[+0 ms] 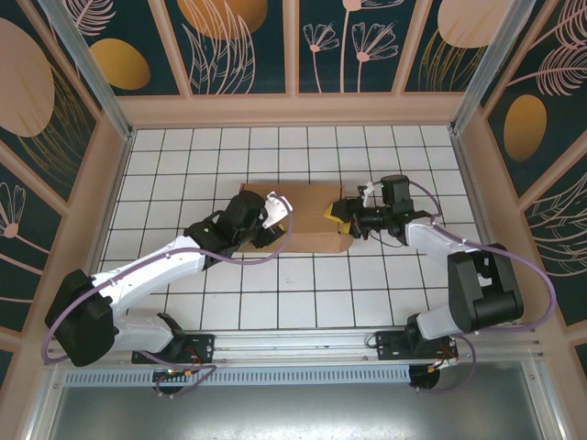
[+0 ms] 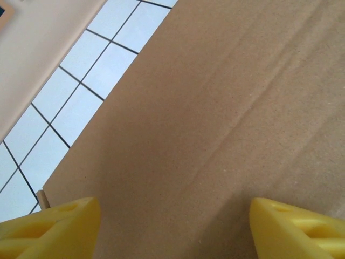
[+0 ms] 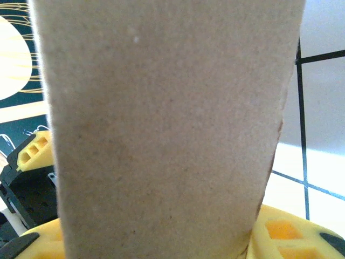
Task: Fold the paper box
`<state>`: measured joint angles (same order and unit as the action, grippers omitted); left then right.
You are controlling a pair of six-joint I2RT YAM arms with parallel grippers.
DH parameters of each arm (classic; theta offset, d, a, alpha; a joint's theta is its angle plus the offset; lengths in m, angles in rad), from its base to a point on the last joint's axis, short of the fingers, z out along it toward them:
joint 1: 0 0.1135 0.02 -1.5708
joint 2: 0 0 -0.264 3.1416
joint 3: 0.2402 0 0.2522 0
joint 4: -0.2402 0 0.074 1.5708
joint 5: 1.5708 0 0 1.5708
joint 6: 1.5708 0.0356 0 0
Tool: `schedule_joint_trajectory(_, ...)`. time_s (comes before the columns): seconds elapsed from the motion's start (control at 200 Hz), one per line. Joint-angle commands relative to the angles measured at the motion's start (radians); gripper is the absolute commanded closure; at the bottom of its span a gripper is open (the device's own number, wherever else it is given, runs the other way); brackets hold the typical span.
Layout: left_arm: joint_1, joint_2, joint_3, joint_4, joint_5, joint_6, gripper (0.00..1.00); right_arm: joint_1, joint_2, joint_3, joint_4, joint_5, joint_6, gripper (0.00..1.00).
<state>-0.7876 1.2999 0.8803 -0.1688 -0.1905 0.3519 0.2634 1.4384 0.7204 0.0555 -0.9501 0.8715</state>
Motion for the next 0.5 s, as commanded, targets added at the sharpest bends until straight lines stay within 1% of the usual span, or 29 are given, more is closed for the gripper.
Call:
schedule_joint_trajectory(0.0, -0.006, -0.040, -0.001, -0.033, 0.055, 0.067, 0.28, 0.003, -0.042, 0.002, 0.034, -0.040, 0.015, 0.57)
schedule_joint_trajectory(0.13, -0.005, -0.084, 0.015, -0.046, 0.166, 0.039, 0.28, -0.001, -0.034, 0.024, -0.033, -0.005, -0.040, 0.58)
schedule_joint_trajectory(0.27, -0.007, -0.111, 0.005, -0.096, 0.245, 0.043, 0.29, -0.010, -0.039, 0.017, 0.005, -0.008, -0.004, 0.58)
schedule_joint_trajectory(0.38, -0.006, -0.111, -0.014, -0.135, 0.248, 0.071, 0.29, -0.010, -0.040, 0.013, 0.039, -0.035, 0.035, 0.58)
schedule_joint_trajectory(0.495, -0.007, -0.118, -0.032, -0.133, 0.235, 0.095, 0.26, -0.011, -0.054, 0.016, 0.058, -0.047, 0.070, 0.58)
